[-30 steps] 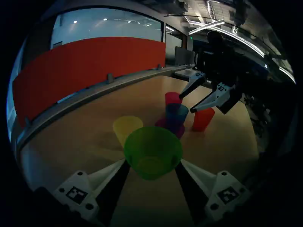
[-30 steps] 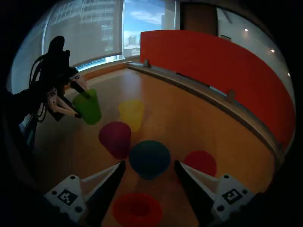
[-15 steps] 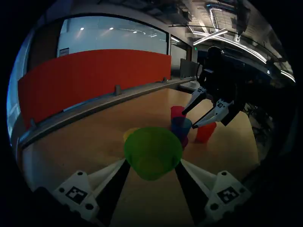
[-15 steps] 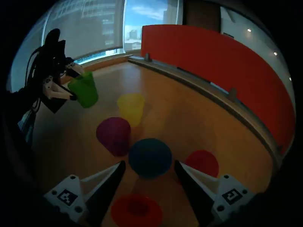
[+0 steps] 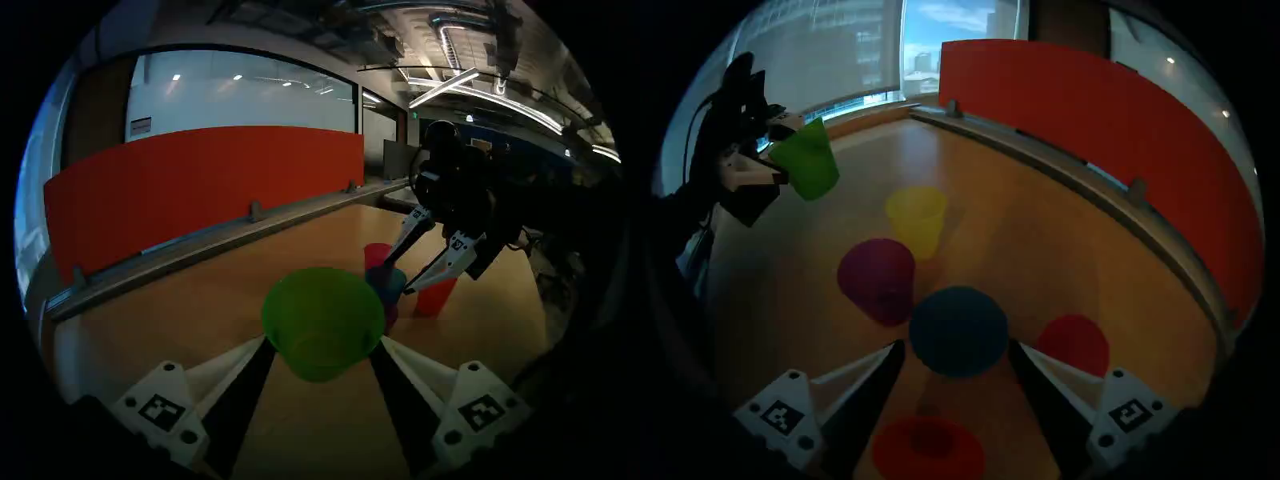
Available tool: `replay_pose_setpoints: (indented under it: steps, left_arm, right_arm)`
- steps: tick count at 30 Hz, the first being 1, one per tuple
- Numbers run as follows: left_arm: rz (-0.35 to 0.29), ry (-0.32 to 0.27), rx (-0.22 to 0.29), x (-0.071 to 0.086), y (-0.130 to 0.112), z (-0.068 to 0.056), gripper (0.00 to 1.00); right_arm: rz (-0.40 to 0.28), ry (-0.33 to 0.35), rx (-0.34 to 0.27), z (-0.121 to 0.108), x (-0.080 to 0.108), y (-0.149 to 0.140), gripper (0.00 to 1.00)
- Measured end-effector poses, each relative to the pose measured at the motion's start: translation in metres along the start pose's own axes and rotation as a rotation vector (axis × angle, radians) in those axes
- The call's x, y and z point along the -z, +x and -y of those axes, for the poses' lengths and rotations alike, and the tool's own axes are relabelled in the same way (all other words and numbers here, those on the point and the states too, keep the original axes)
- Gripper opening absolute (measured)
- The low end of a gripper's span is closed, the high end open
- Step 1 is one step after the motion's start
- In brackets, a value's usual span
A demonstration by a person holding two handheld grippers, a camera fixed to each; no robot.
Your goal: Pour water
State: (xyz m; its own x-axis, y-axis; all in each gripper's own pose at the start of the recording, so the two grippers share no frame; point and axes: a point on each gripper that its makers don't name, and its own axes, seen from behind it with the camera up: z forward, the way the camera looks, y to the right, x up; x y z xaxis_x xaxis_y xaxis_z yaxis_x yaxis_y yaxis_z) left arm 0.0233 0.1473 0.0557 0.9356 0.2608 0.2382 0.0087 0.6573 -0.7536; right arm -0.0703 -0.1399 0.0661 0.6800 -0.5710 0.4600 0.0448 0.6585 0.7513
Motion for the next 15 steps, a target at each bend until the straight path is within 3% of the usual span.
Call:
replay_pose_setpoints:
  steps: [15]
  left_arm:
    - [-0.028, 0.008, 0.002, 0.007, 0.007, 0.005, 0.81]
  right_arm:
    - [0.061, 0.001, -0.011, 0.000, -0.011, -0.003, 0.99]
